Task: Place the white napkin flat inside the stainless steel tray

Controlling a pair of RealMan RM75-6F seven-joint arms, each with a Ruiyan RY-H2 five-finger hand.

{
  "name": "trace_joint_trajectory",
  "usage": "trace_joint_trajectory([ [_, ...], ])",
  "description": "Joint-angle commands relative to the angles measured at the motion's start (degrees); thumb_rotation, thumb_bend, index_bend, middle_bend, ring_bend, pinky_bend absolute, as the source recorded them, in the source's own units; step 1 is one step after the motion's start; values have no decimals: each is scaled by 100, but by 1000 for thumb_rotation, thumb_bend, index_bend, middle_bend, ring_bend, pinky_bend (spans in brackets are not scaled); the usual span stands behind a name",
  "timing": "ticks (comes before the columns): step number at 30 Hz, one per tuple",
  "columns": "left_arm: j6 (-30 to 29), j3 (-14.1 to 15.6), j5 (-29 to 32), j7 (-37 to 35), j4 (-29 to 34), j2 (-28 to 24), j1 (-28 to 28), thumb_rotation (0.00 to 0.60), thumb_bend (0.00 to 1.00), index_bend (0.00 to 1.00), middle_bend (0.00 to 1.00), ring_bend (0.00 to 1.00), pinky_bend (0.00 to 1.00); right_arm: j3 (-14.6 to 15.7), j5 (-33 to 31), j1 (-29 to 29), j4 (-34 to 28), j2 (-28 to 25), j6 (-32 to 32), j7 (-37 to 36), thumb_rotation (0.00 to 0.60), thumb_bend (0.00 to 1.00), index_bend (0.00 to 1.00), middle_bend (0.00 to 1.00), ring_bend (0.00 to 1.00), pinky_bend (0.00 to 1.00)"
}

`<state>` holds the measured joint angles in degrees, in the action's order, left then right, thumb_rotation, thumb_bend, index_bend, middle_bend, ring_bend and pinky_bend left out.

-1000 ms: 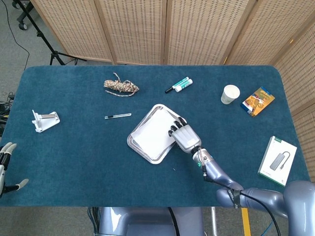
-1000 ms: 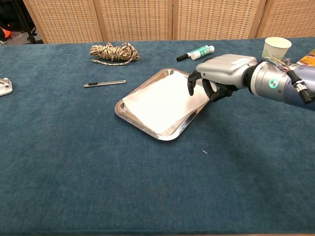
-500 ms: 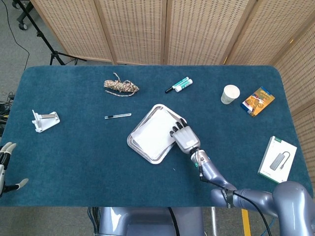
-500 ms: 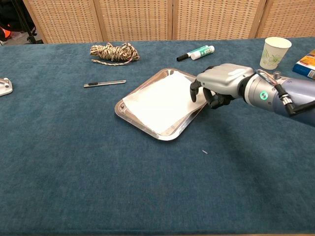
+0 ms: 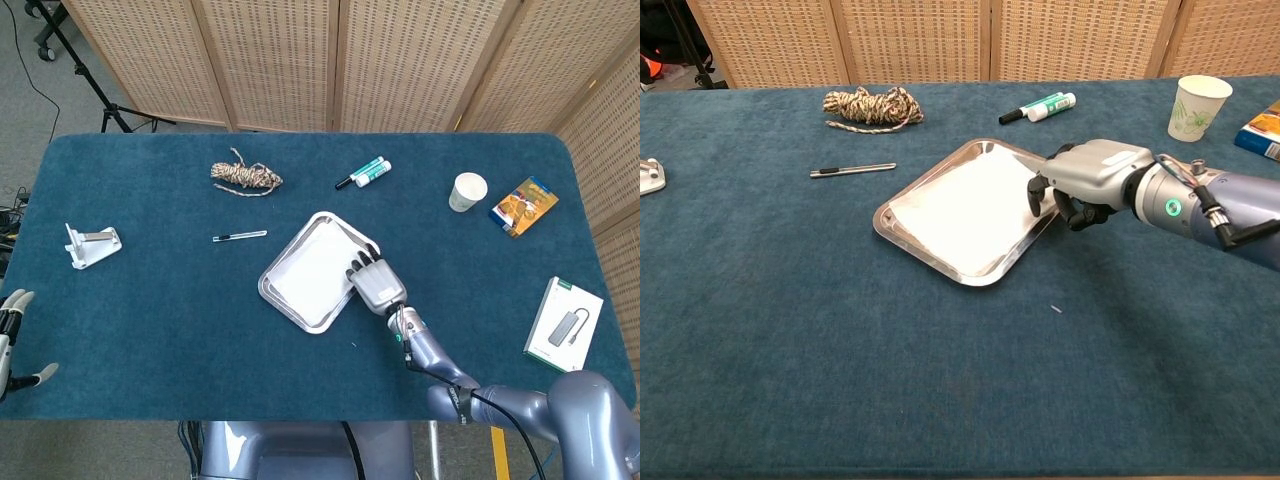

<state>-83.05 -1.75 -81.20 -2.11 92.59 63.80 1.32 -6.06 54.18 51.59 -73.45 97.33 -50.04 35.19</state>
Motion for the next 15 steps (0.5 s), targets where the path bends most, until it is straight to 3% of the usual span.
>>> trace_joint_trajectory([
  [1, 6, 1, 4, 0, -3, 1, 2, 600, 0, 0, 0, 0, 0, 13, 40, 2, 60, 39, -6, 18, 600, 1000, 324, 238, 106, 0],
  [15, 12, -6, 23, 7, -2, 6, 8, 600, 0, 0, 0, 0, 0, -64, 108, 74, 427, 167, 52, 89, 600, 1000, 325, 238, 106, 0],
])
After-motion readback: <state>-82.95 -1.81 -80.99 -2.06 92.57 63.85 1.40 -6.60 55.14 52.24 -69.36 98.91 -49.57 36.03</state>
